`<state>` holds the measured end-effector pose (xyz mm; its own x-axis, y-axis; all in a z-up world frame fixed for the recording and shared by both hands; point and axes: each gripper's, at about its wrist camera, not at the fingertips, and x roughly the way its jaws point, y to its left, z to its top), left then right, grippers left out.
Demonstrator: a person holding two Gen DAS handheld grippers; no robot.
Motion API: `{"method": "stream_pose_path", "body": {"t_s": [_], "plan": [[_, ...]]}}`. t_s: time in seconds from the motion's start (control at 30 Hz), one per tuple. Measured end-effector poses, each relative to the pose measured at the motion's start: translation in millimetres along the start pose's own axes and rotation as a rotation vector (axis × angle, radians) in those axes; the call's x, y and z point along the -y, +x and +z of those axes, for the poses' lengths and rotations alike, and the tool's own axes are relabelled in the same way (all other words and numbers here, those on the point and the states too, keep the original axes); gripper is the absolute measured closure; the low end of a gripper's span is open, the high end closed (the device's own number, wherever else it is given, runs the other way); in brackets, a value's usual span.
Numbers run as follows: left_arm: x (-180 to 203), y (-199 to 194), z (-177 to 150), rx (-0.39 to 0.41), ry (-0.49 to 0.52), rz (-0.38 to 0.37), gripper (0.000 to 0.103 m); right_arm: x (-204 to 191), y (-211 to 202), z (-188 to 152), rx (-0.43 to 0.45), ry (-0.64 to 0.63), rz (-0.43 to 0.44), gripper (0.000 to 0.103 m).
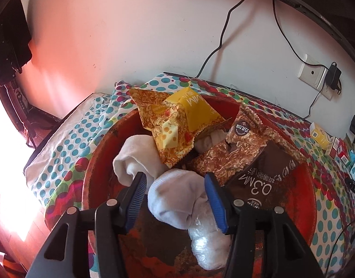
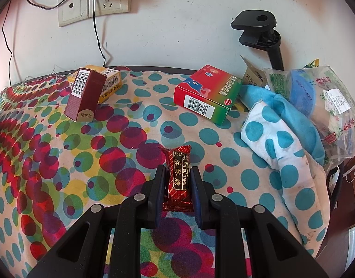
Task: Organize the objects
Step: 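Lower the white sock into the tray and open the left tool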
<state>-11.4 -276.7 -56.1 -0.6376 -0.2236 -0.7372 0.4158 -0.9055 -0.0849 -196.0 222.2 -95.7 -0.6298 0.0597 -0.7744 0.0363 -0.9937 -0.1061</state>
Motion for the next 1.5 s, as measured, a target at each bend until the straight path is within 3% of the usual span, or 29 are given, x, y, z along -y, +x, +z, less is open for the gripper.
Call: {"method": "stream_pose_path", "body": {"t_s": [0.13, 0.3, 0.43, 0.57, 0.8, 1.0, 1.23, 1.3, 1.5], "plan": [[1, -21, 1, 0.072, -0.046, 0.060, 0.045, 0, 0, 0, 0.000, 0.002, 0.001, 0.082], [27, -43, -3, 0.154, -0.084, 0.041, 0.043, 2, 0, 0, -0.001, 0.008, 0.007, 0.082], [59, -48, -10, 0.189, -0.028, 0.014, 0.042, 4, 1, 0, -0.002, 0.017, 0.018, 0.083], [78, -48, -20, 0.229, 0.073, 0.036, 0.042, 6, 1, 0, -0.001, 0.025, 0.029, 0.084], [76, -38, -23, 0.216, 0.080, 0.018, 0.042, 10, -12, -3, 0.059, 0.046, 0.012, 0.084], [62, -26, -22, 0.177, 0.032, 0.012, 0.042, 6, -12, -1, 0.059, 0.029, -0.016, 0.084], [55, -21, -22, 0.183, 0.061, 0.066, 0.042, -2, -11, 0, 0.051, -0.004, -0.044, 0.084], [50, -20, -21, 0.182, 0.048, 0.080, 0.042, -10, -14, 3, 0.027, -0.030, -0.040, 0.084], [33, -18, -17, 0.165, -0.004, 0.076, 0.042, -51, -53, 18, 0.080, -0.081, 0.062, 0.084]]}}
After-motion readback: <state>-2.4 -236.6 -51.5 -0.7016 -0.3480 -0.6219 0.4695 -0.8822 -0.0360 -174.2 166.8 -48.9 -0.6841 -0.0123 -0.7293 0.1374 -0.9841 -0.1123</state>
